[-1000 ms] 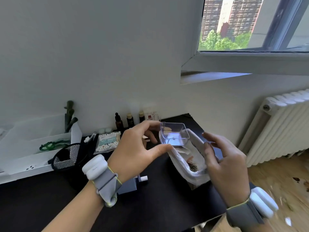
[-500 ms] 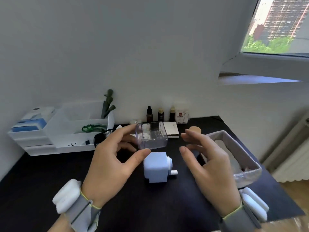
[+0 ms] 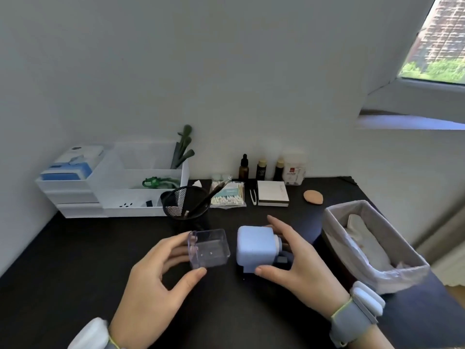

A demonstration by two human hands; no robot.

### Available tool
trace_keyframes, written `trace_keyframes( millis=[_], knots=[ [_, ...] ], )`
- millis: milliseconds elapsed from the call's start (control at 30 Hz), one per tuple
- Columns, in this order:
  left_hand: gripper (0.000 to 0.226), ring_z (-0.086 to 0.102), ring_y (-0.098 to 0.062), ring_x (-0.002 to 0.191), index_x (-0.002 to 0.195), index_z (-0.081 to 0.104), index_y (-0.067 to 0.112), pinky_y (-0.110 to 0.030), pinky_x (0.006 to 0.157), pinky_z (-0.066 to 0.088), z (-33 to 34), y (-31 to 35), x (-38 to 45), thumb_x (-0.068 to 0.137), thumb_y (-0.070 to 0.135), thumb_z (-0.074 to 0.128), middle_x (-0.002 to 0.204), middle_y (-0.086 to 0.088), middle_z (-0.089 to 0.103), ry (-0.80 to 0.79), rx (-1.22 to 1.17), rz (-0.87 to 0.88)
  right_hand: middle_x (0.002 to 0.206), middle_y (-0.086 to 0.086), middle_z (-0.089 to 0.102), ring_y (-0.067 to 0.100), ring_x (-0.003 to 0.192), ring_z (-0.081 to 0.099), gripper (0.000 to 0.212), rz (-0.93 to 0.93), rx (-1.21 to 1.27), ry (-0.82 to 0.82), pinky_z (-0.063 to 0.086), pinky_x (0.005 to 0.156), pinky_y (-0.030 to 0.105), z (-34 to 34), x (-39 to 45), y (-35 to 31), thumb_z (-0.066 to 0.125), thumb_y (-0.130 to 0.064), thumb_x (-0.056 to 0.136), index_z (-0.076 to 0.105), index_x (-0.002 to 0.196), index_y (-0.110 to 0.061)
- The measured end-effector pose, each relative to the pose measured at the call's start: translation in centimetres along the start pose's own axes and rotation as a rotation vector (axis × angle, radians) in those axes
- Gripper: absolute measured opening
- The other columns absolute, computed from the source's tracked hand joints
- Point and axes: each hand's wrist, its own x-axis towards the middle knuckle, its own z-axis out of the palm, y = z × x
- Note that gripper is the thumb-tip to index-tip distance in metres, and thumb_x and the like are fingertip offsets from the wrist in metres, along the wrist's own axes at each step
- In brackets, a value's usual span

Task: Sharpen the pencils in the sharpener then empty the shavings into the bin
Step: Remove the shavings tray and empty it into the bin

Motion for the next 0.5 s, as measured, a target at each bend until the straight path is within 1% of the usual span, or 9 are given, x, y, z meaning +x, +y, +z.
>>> trace_keyframes(
  millis=[67,133,200,267,367,500],
  knots=[
    [0.062,0.068,-0.008,0.105,0.127,0.059,0.024,-0.022,0.091,0.054,0.2,-0.6,-0.2,0.071,0.020,0.084,0.118,0.012,0.067,0.005,0.035,-0.010,0.133,-0.024,0.051,-0.009,0.122,0.048,0.088,-0.006,-0.035,0.012,0.043,0.092,0.009,0.0,0.1,0.2,0.084,-0.024,0.073,0.034,0.145,-0.035],
    [0.061,0.069,-0.008,0.103,0.126,0.060,0.023,-0.020,0.089,0.054,0.4,-1.1,-0.2,0.070,0.017,0.085,0.115,0.012,0.067,0.006,0.073,-0.024,0.131,-0.025,0.052,-0.010,0.121,0.048,0.082,-0.011,-0.046,0.018,0.040,0.092,0.005,0.0,0.1,0.4,0.082,-0.024,0.075,0.038,0.143,-0.035],
    [0.061,0.068,-0.006,0.101,0.123,0.062,0.024,-0.018,0.088,0.054,0.6,-1.6,-0.2,0.069,0.013,0.086,0.112,0.015,0.067,0.000,0.131,-0.036,0.130,-0.023,0.055,-0.007,0.120,0.051,0.076,-0.008,-0.017,0.021,0.041,0.092,0.006,0.1,0.1,0.7,0.082,-0.022,0.075,0.043,0.139,-0.034],
    [0.060,0.067,-0.001,0.099,0.119,0.062,0.030,-0.014,0.085,0.052,0.9,-1.7,-0.1,0.067,0.013,0.088,0.109,0.020,0.066,-0.006,0.191,-0.043,0.127,-0.019,0.059,-0.003,0.119,0.054,0.072,-0.012,0.022,0.038,0.042,0.091,0.008,0.2,0.0,1.0,0.083,-0.018,0.074,0.048,0.135,-0.031],
    [0.059,0.064,0.004,0.098,0.115,0.061,0.037,-0.009,0.083,0.049,1.4,-1.7,0.1,0.066,0.019,0.089,0.108,0.027,0.063,-0.012,0.231,-0.063,0.124,-0.015,0.063,0.000,0.116,0.057,0.068,-0.028,0.059,0.056,0.045,0.089,0.011,0.3,0.0,1.2,0.083,-0.013,0.073,0.052,0.131,-0.027],
    [0.059,0.061,0.006,0.102,0.114,0.059,0.042,-0.008,0.086,0.046,2.1,-1.6,0.3,0.066,0.028,0.089,0.109,0.030,0.061,-0.042,0.265,-0.075,0.124,-0.014,0.063,0.003,0.116,0.059,0.067,-0.044,0.062,0.067,0.047,0.089,0.014,0.6,0.1,1.3,0.083,-0.013,0.073,0.053,0.130,-0.028]
  ],
)
